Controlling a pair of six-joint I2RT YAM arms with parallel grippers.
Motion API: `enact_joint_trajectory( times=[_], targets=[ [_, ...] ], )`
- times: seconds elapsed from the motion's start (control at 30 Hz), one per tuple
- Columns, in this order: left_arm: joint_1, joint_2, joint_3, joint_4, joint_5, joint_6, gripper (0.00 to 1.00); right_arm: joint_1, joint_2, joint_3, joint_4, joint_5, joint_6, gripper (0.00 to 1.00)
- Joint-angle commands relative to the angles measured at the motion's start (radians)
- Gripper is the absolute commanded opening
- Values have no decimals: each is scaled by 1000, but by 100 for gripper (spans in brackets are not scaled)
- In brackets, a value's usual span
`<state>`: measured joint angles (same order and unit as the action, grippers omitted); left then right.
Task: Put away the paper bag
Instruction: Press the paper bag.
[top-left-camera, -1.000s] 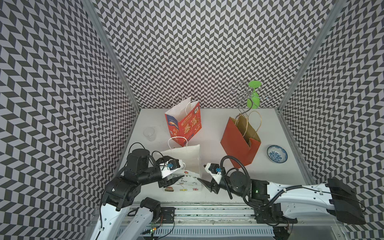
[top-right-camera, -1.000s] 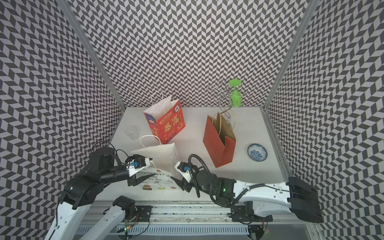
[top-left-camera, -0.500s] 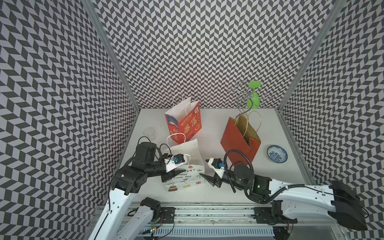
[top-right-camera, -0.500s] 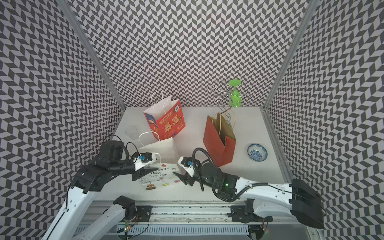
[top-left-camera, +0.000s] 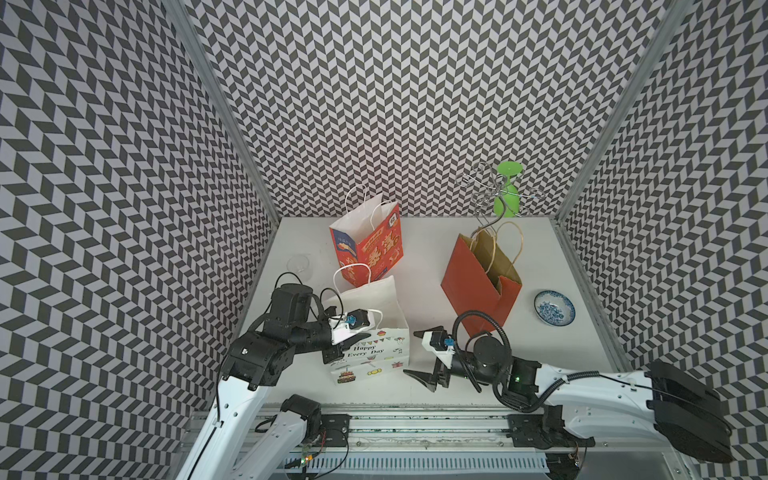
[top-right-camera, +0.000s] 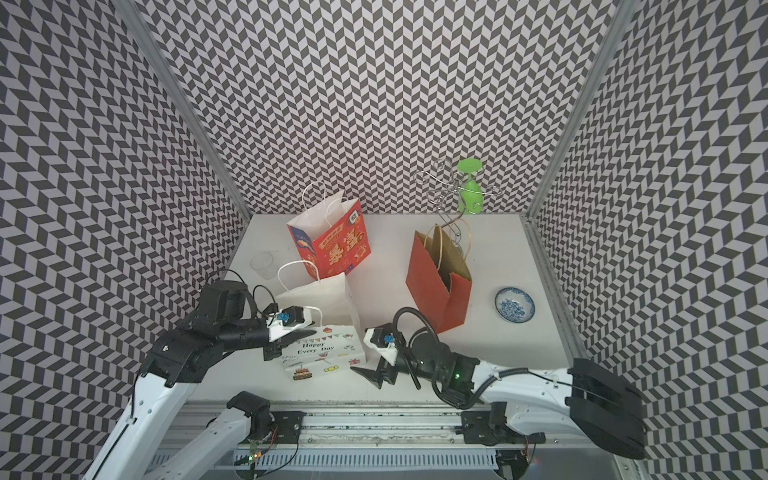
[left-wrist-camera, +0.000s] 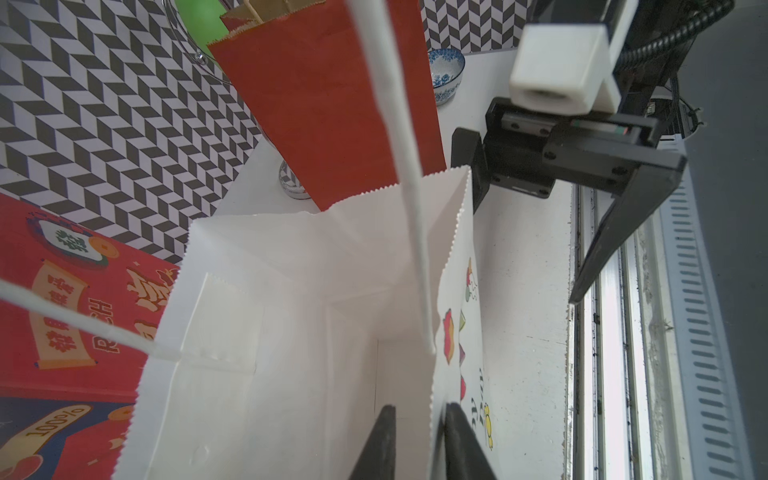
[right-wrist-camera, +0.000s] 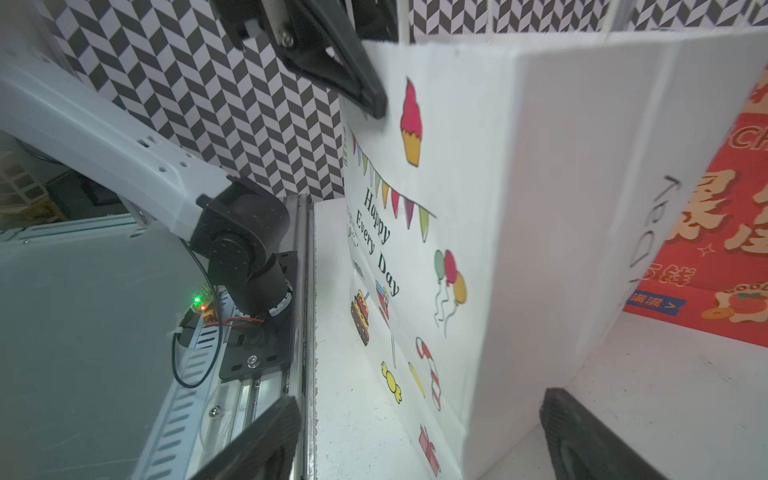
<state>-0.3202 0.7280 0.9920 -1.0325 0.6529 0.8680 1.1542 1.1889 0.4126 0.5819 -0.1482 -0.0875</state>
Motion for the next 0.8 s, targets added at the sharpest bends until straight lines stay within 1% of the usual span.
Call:
enact_joint_trajectory(
  times=[0.0, 0.1, 0.23, 0.33, 0.43, 0.5, 0.53, 0.57, 0.7, 0.77],
  targets=[
    [-4, -18, -18, 31, 43, 18, 20, -2, 76, 38, 180, -70, -20, 90],
    [-3, -27, -41, 45, 62, 22, 17, -1, 129, 44, 224, -132, -11, 81],
    [-3, -31, -79, 68, 52, 29, 9, -2, 165, 28, 288, -212, -9, 69],
    [-3, -31, -100, 74, 42, 40, 5, -2, 194, 28, 306, -263, -28, 65],
    [-3, -34, -106, 74, 42, 44, 2, -2, 224, 35, 318, -293, -37, 66],
    [-3, -40, -105, 74, 43, 46, 0, -2, 232, 38, 322, -251, -38, 75],
    [-3, -42, -104, 73, 44, 46, 0, -2, 225, 36, 323, -185, -38, 80],
    [-3, -44, -100, 70, 43, 50, 0, -3, 212, 29, 322, -100, -35, 82],
    [-5, -60, -83, 66, 56, 65, 0, -31, 139, -11, 270, 141, -25, 89],
    [-5, -76, -74, 87, 71, 66, 0, -43, 108, -24, 208, 152, -28, 91]
  ],
)
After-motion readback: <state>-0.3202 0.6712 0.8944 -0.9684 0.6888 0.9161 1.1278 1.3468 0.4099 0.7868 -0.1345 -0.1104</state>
